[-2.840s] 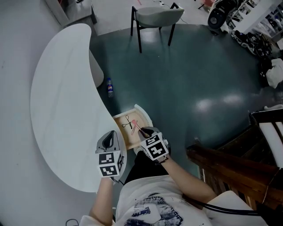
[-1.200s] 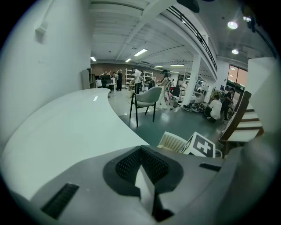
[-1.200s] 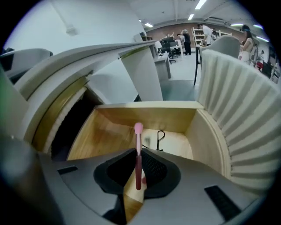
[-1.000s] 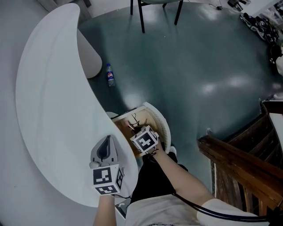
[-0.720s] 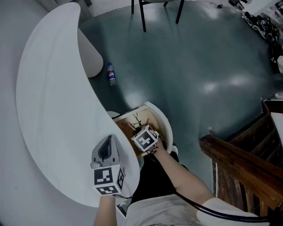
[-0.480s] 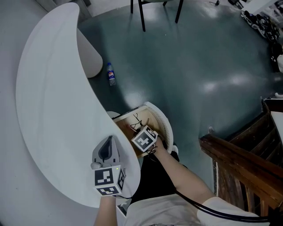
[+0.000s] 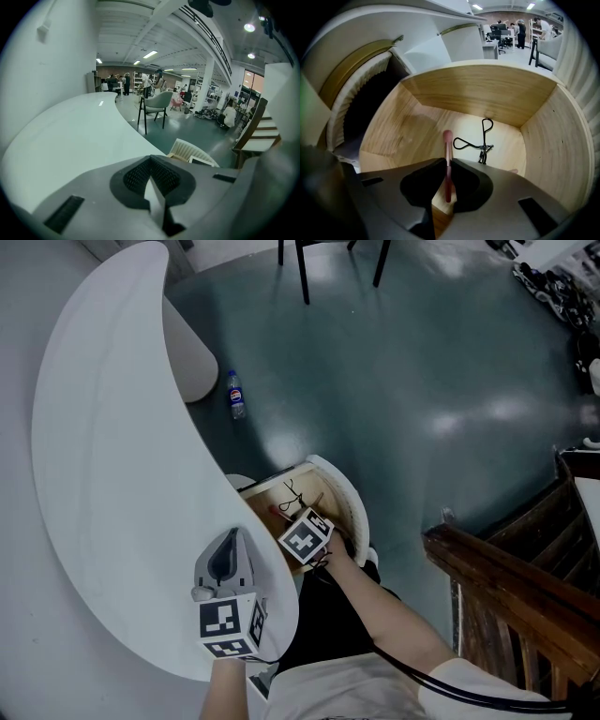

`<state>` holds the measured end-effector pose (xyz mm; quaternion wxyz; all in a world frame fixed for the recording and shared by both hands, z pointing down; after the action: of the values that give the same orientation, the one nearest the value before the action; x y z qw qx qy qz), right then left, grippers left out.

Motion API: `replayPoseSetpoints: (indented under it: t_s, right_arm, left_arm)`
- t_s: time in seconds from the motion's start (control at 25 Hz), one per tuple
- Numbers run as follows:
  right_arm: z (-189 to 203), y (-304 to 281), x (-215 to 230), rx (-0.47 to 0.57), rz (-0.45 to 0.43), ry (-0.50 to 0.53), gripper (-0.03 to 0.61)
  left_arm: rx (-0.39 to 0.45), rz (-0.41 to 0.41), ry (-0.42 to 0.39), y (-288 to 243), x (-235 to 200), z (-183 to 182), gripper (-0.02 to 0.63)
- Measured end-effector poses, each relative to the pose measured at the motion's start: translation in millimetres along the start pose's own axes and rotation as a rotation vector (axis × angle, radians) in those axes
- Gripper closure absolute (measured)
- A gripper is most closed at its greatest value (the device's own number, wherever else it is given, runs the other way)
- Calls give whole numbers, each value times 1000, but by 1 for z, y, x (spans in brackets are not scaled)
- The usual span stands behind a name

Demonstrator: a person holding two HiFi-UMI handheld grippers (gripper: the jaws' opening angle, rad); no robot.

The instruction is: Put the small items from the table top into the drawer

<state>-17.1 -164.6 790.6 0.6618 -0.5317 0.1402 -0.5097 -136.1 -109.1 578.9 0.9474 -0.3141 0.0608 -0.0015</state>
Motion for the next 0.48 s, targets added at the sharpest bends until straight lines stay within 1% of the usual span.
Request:
replayPoseSetpoints:
  t_s: [0.48]
  right_arm:
    - [2, -2, 3, -14, -4, -27, 517]
  left_arm:
    - [-3, 4, -9, -2, 1, 0, 594]
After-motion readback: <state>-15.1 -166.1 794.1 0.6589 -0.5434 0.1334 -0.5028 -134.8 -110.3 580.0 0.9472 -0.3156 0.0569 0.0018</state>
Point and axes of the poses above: the fingertips, and each gripper's own axes: y backward along the fingers, x to its right, z out of its underside, the point moved 10 cm from there along y, backward along the fingers, and after that the axes turned 9 degrees about x, right-handed, at the moved point
